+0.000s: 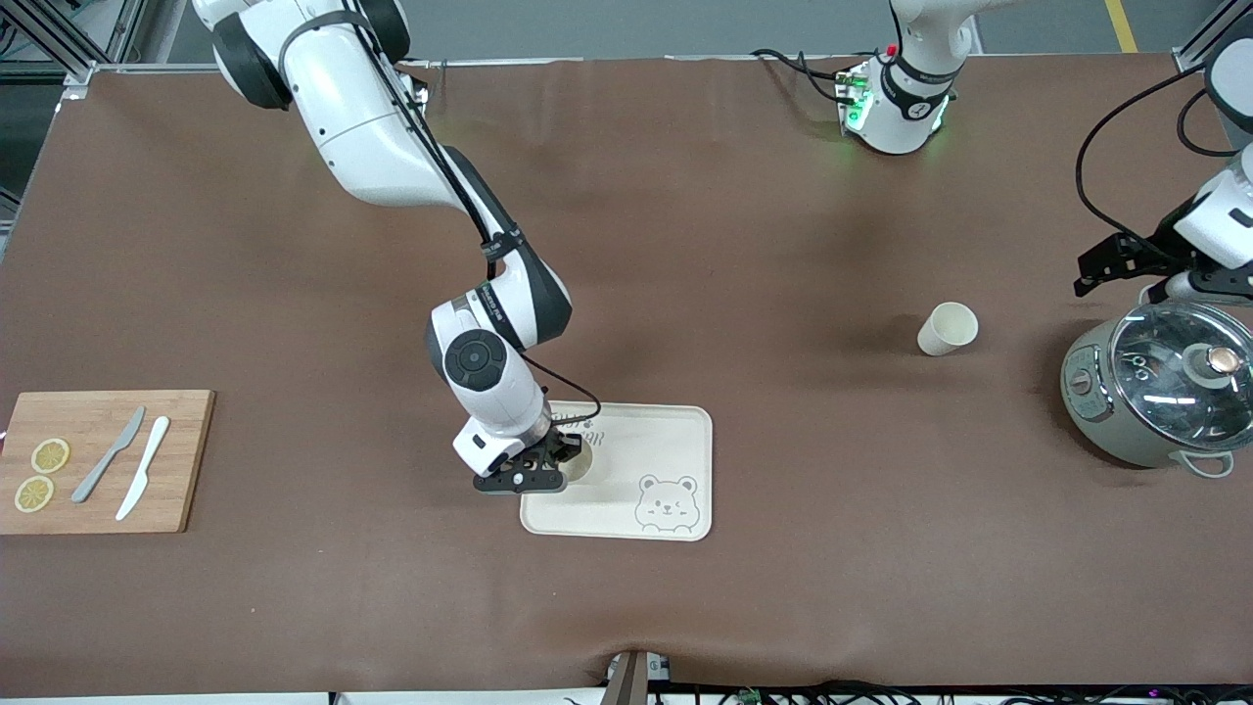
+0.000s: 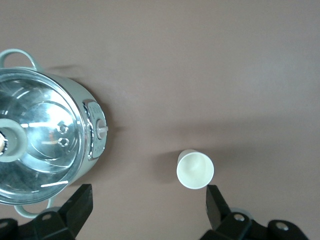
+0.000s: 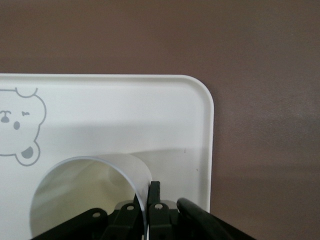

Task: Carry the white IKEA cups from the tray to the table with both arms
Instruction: 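Lift the cup with the right gripper and carry it toward the cutting board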

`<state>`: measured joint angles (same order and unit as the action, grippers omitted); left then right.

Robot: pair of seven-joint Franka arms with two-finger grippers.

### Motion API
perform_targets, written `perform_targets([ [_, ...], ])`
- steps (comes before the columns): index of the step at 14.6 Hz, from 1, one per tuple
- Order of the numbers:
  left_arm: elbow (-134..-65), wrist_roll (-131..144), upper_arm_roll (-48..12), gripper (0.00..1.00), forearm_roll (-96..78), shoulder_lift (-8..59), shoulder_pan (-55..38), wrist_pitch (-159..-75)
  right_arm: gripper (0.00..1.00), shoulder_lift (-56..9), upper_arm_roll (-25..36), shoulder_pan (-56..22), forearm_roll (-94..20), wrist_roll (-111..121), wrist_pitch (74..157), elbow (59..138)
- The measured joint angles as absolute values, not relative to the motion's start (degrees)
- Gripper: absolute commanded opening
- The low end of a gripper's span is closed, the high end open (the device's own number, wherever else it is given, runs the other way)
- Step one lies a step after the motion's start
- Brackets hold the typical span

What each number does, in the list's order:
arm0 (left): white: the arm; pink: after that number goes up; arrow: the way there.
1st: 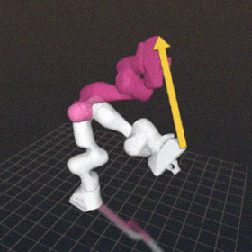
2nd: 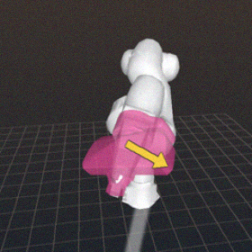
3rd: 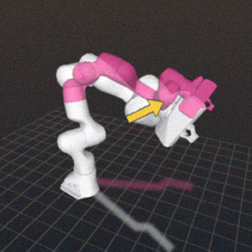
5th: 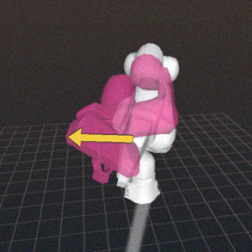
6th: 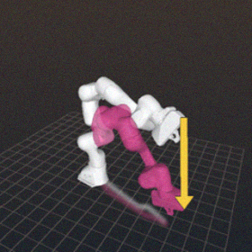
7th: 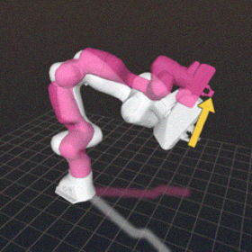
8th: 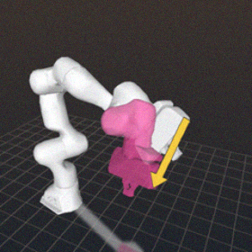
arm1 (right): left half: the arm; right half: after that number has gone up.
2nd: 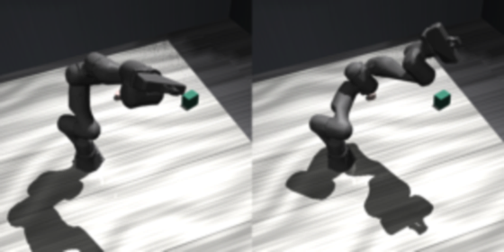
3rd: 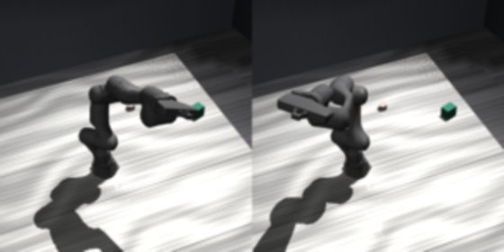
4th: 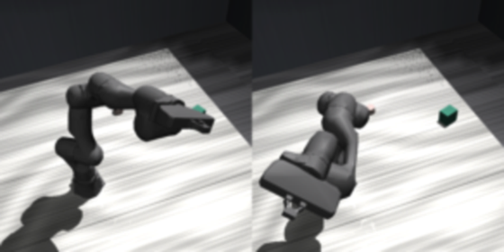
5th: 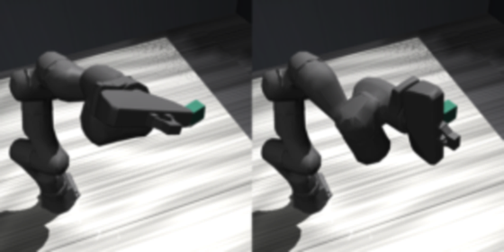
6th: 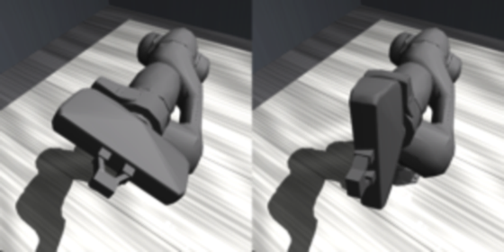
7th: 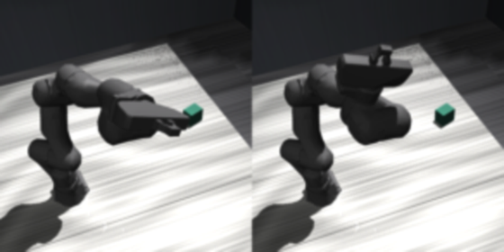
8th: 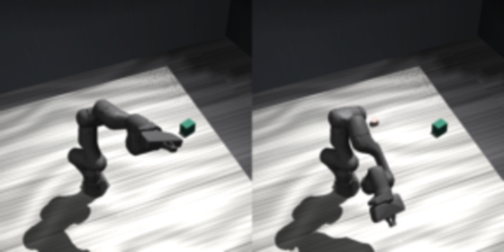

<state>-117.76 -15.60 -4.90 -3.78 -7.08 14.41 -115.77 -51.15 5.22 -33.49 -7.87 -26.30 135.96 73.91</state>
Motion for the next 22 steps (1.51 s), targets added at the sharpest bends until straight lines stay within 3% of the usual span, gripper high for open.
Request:
perform_targets([
  [5,-106.94,-9.06,-5.52,1.00,-3.77,-2.12,13.07,-109.92,0.02,-48.57,6.12,-31.68,-8.36,-25.60,124.35,69.90],
  [11,-97.37,-7.48,-1.82,1.00,-3.25,-0.81,4.78,-100.84,0.00,-38.55,6.39,-22.73,-8.49,-13.53,110.87,69.77],
  [14,-93.74,-4.13,-0.97,1.00,-2.96,-0.82,1.38,-97.16,0.00,-34.31,6.40,-18.97,-8.53,-7.15,109.37,73.27],
  [22,-89.07,4.43,-7.83,1.00,-2.93,-0.84,-0.79,-91.68,0.00,-27.79,6.59,-12.79,-7.99,6.52,110.15,83.19],
])
